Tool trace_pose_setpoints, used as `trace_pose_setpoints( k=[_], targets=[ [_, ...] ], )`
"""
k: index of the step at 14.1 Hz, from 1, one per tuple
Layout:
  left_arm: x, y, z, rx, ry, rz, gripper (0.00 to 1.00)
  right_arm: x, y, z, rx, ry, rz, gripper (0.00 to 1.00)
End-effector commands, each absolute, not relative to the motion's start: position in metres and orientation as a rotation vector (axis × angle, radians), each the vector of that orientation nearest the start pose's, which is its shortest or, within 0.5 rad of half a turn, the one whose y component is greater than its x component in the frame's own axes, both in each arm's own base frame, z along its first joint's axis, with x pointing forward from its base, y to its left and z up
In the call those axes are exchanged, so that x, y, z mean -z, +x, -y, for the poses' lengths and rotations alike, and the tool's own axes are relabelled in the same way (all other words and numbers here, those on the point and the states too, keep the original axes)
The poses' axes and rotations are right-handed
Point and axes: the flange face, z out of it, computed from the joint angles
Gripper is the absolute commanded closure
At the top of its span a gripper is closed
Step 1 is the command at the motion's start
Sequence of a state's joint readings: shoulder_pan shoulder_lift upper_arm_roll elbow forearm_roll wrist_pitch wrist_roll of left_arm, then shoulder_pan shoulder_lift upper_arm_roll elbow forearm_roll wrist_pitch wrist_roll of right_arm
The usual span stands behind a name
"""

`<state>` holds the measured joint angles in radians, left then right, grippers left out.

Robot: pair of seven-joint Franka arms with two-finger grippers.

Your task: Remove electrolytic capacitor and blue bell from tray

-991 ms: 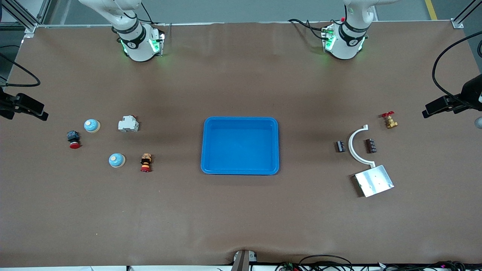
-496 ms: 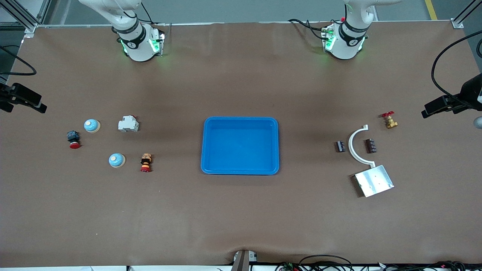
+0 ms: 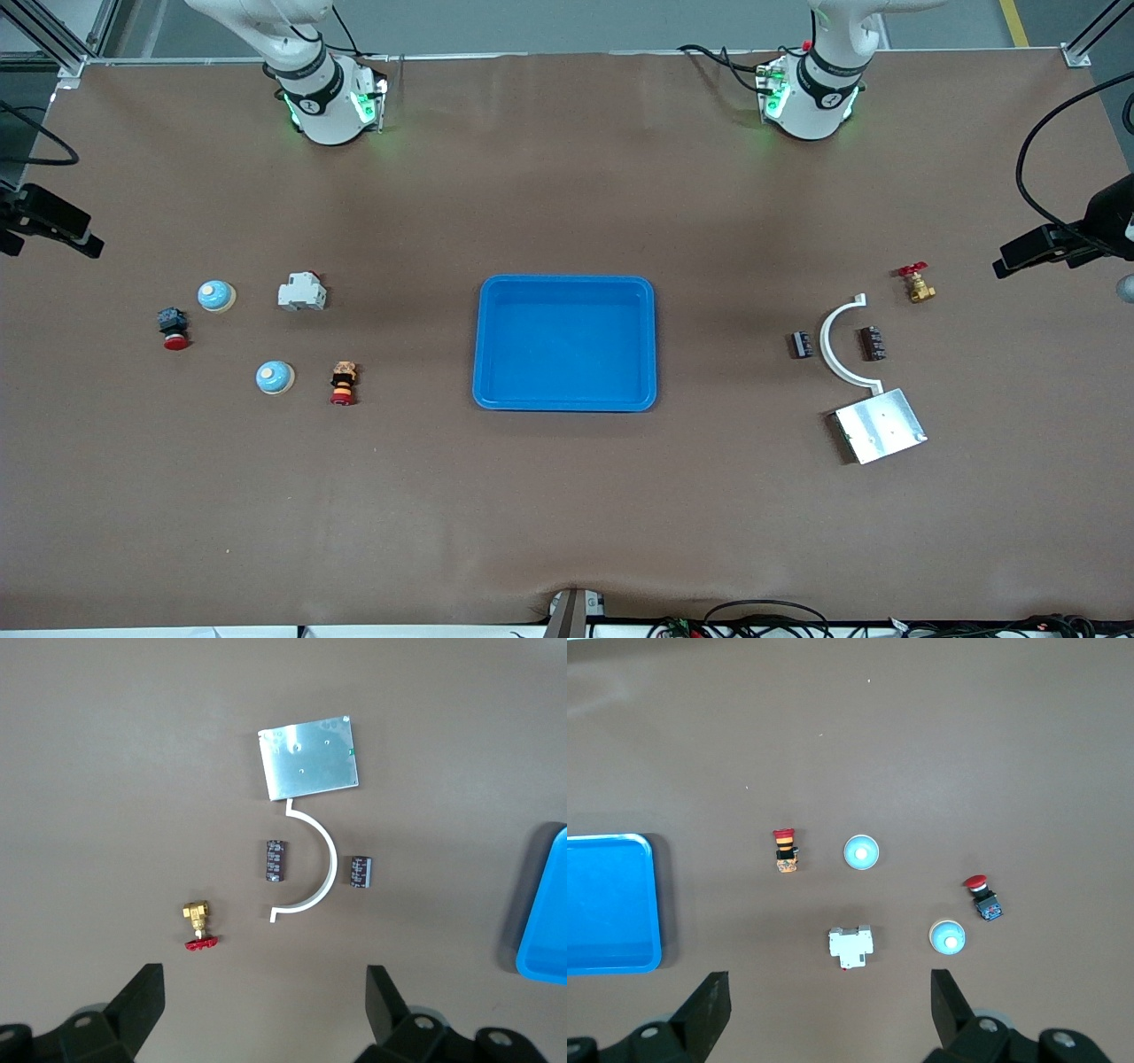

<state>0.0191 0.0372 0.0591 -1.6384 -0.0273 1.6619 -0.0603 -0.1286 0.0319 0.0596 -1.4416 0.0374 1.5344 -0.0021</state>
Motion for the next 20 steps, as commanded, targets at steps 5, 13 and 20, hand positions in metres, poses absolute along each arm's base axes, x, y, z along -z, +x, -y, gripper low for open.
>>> trace_pose_setpoints(
  k=[5, 13, 20],
  targets=[
    [-0.634, 0.571, -0.010, 0.099, -3.167, 0.130, 0.00, -0.677, 0.545, 0.039, 0.132, -3.148, -0.117, 0.00],
    [-0.637, 0.569, 0.011, 0.035, -3.178, 0.062, 0.00, -0.670, 0.545, 0.038, 0.113, -3.148, -0.119, 0.00],
    [-0.632, 0.572, 0.011, 0.020, -3.175, 0.065, 0.00, -0.665, 0.545, 0.038, 0.094, -3.119, -0.132, 0.00]
  ],
)
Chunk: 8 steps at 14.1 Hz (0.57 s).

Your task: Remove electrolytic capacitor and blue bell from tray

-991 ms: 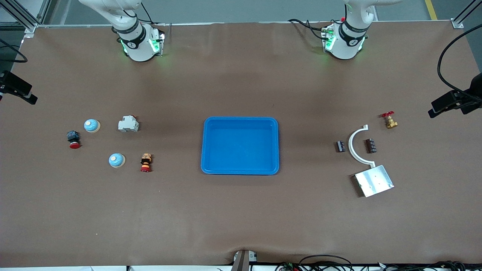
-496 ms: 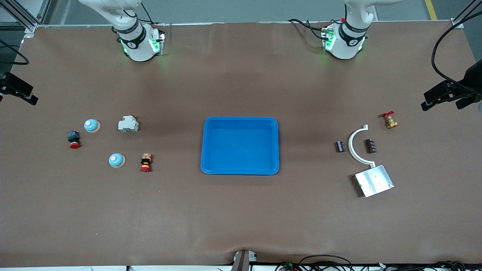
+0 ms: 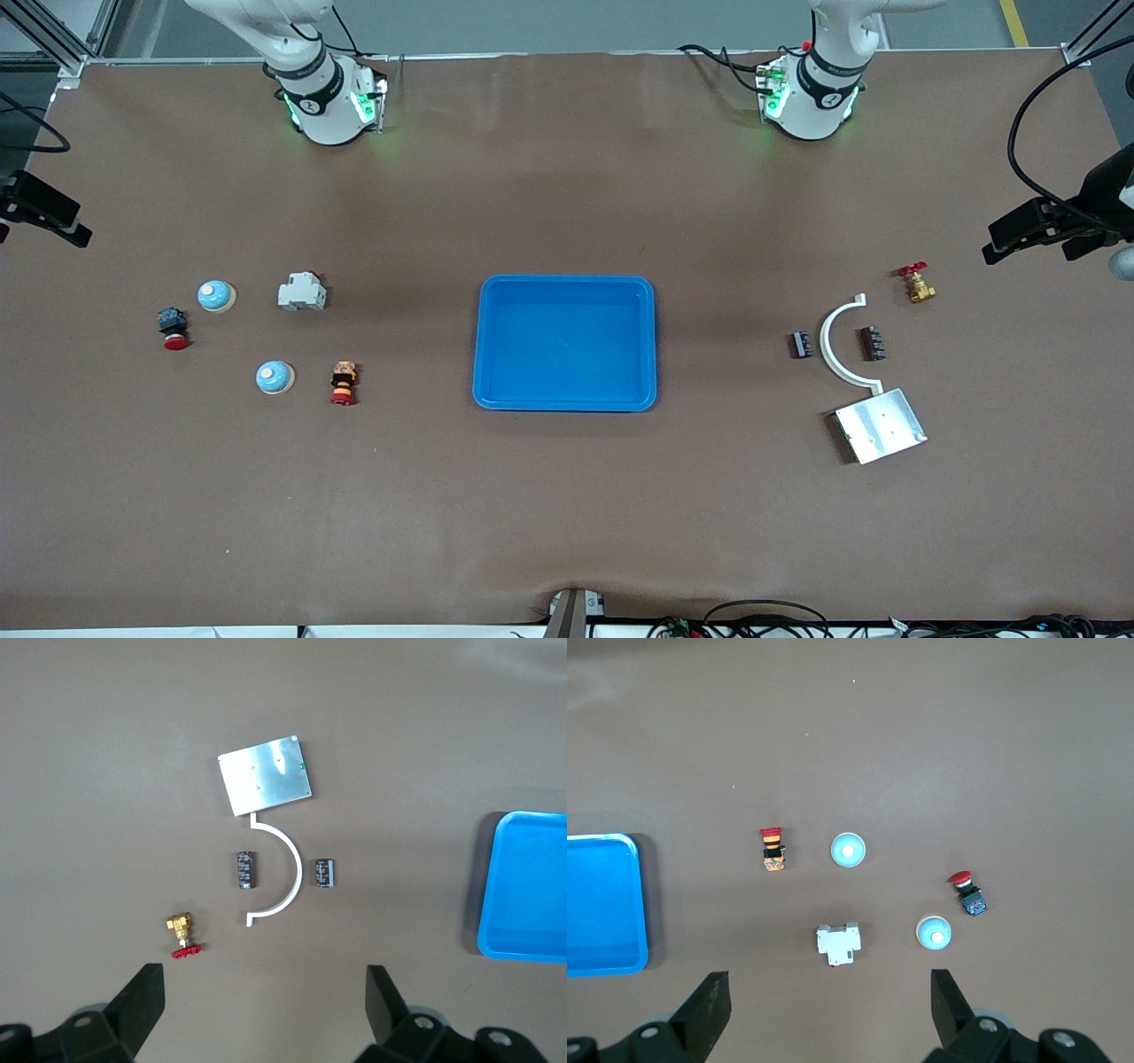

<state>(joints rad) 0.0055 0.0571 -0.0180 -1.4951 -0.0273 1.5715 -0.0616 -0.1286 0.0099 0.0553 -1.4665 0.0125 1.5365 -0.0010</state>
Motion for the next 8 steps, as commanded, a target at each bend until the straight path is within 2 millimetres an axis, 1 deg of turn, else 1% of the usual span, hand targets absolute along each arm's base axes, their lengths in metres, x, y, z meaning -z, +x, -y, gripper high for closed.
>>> trace_pose_setpoints(
  k=[1, 8],
  targets=[
    [-0.6318, 0.5711, 0.0110, 0.020, -3.175, 0.067, 0.00, -0.6645, 0.5454, 0.0376, 0.094, -3.119, -0.132, 0.00],
    [-0.6325, 0.5711, 0.0117, 0.022, -3.173, 0.070, 0.00, -0.6638, 0.5454, 0.0368, 0.090, -3.095, -0.136, 0.00]
  ],
)
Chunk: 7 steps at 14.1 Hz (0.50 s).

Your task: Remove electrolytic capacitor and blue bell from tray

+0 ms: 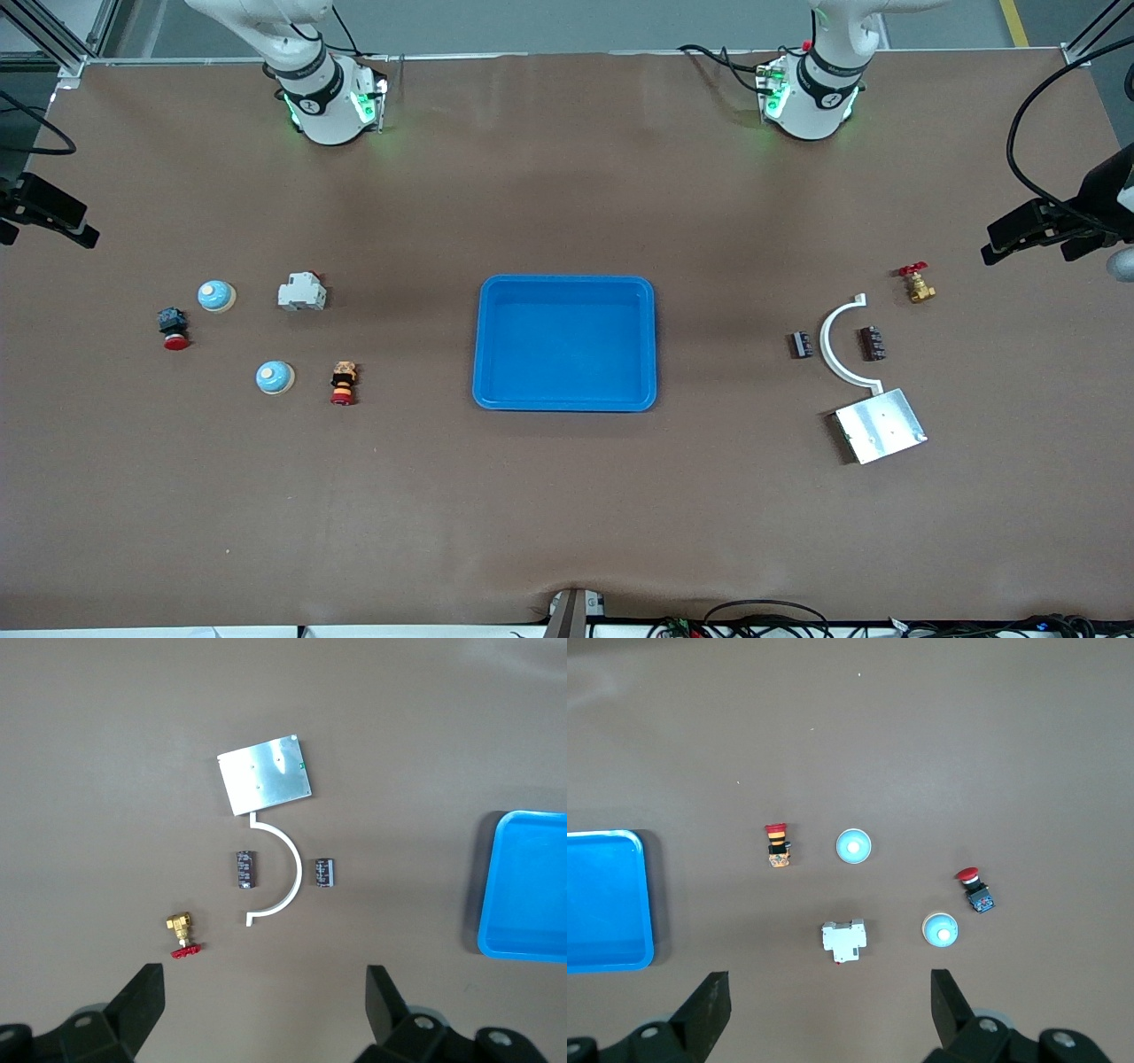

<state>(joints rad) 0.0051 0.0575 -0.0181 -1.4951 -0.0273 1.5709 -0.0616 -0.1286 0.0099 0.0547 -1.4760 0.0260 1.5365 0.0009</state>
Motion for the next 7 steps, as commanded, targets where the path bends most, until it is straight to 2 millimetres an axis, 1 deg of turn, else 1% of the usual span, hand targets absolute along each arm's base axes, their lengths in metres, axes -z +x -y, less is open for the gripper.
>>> trace_pose_setpoints(
  k=[1, 7],
  targets=[
    [-0.6316, 0.5715, 0.0117, 0.020, -3.173, 0.072, 0.00, -0.6639, 0.5455, 0.0368, 0.092, -3.095, -0.136, 0.00],
    [-0.6316, 0.5709, 0.0110, 0.017, -3.174, 0.077, 0.00, -0.6640, 0.5459, 0.0360, 0.102, -3.095, -0.134, 0.00]
  ],
)
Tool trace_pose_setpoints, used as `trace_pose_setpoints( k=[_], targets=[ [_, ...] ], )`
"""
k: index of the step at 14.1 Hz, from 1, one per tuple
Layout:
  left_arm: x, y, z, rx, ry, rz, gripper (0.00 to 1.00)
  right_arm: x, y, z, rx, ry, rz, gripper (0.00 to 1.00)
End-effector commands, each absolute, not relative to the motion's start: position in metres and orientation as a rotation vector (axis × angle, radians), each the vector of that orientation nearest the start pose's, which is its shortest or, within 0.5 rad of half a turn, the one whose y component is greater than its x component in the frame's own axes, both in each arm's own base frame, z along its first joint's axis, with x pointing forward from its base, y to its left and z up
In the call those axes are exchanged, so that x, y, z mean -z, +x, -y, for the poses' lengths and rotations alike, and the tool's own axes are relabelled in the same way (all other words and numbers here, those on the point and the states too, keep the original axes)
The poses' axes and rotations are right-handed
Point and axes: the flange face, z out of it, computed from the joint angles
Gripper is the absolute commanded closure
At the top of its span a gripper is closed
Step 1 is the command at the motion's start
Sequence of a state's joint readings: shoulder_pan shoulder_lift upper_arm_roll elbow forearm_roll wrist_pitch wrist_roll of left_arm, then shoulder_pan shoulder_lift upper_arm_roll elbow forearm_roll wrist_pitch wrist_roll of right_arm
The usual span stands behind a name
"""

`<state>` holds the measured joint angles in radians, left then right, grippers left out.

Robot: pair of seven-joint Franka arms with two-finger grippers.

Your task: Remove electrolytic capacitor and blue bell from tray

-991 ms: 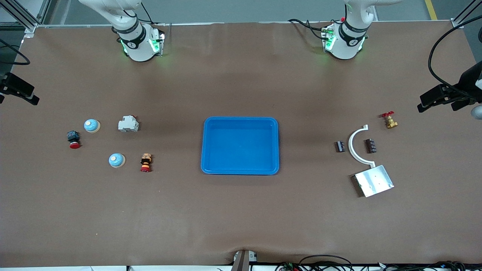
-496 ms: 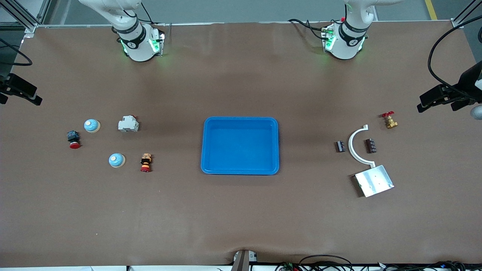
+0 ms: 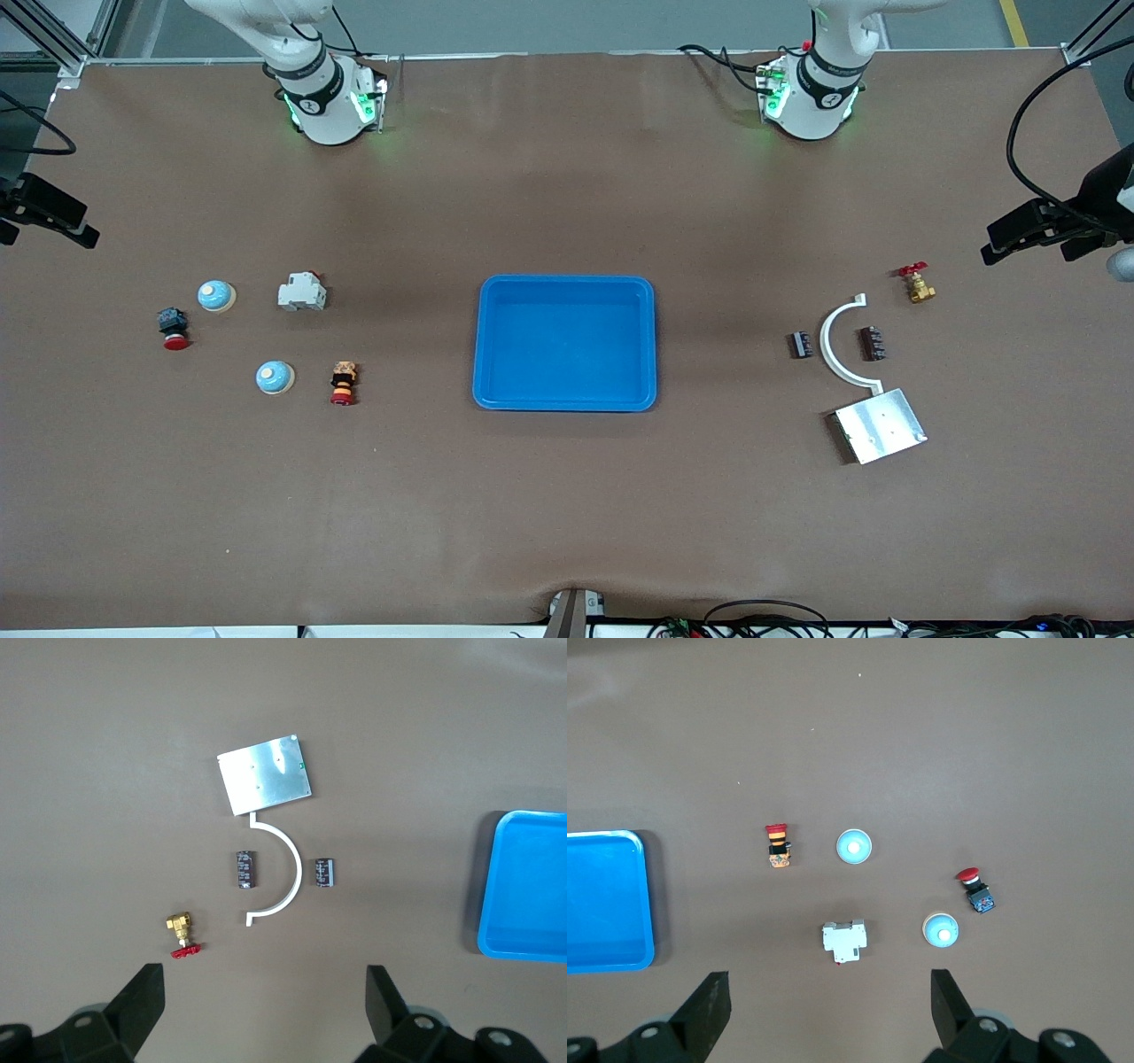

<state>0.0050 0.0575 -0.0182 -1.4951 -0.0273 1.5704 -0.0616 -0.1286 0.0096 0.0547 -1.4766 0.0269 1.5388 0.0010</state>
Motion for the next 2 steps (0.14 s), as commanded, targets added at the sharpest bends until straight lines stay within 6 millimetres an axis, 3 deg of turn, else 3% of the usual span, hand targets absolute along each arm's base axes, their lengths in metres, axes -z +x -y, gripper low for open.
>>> trace_pose_setpoints(
  k=[1, 2],
  targets=[
    [-0.6316, 0.5709, 0.0110, 0.017, -3.174, 0.077, 0.00, -0.6672, 0.5437, 0.0357, 0.109, -3.096, -0.134, 0.00],
    [-0.6307, 0.5714, 0.0109, 0.015, -3.173, 0.077, 0.00, -0.6669, 0.5417, 0.0371, 0.107, -3.096, -0.139, 0.00]
  ],
)
